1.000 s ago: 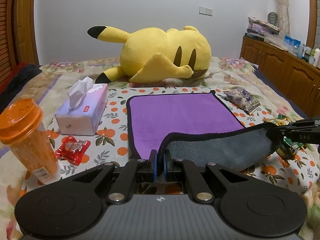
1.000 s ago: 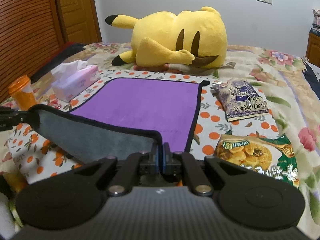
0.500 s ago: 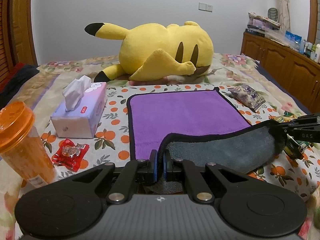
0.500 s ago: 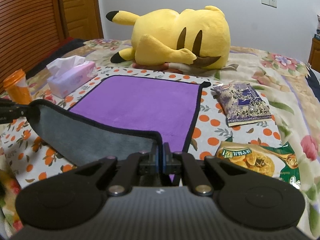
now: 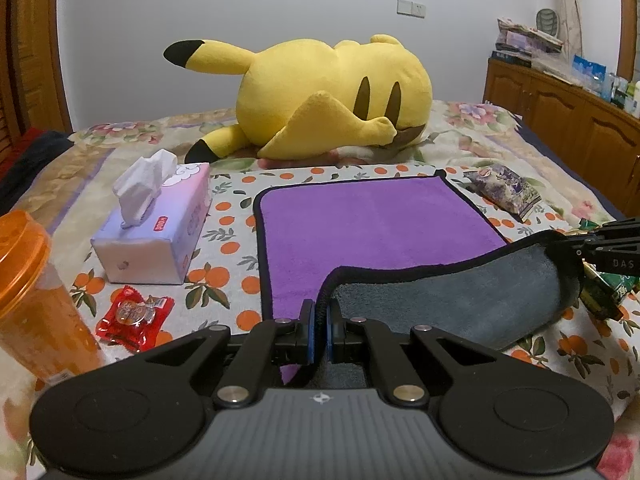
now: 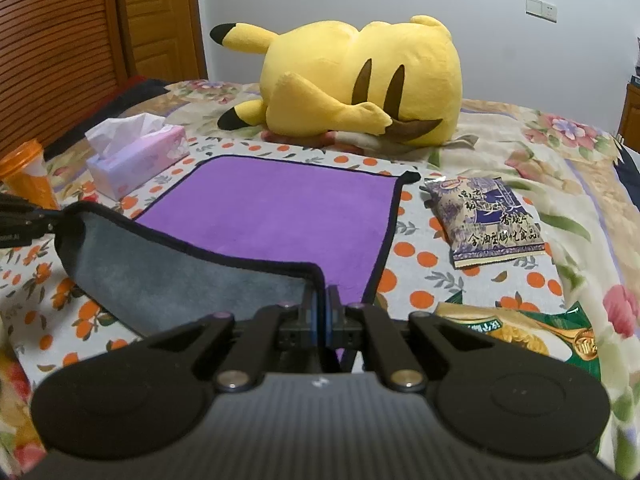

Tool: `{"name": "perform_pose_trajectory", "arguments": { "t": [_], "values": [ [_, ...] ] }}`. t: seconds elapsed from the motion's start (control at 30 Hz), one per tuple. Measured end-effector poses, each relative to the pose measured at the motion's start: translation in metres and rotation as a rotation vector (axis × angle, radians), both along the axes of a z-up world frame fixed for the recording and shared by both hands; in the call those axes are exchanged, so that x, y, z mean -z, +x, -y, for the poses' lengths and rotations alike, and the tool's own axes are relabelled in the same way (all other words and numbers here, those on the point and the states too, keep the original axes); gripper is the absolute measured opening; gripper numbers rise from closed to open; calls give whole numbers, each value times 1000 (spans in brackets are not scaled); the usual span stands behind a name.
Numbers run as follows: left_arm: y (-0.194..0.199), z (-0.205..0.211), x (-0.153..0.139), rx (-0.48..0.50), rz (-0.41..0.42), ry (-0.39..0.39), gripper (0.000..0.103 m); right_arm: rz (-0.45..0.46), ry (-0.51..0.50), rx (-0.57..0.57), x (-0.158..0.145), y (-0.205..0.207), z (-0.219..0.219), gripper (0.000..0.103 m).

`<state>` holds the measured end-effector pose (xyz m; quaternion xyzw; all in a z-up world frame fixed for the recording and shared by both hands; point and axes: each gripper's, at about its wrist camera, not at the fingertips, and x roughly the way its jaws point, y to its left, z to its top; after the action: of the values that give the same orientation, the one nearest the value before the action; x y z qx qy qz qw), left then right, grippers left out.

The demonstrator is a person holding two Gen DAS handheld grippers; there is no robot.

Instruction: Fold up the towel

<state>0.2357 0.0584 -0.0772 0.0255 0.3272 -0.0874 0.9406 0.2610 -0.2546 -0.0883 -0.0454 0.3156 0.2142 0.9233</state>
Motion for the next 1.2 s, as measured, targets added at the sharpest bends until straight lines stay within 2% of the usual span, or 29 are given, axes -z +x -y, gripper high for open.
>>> {"name": "perform_pose_trajectory", "arguments": {
  "t": [0.63, 1.2],
  "values": [
    [11, -1, -28, 1, 84, -44, 6, 81, 16, -7, -20, 14, -5, 4],
    [39, 8, -40, -6, 128, -32, 6, 170, -12, -24, -39, 35, -12, 4]
  ]
}}
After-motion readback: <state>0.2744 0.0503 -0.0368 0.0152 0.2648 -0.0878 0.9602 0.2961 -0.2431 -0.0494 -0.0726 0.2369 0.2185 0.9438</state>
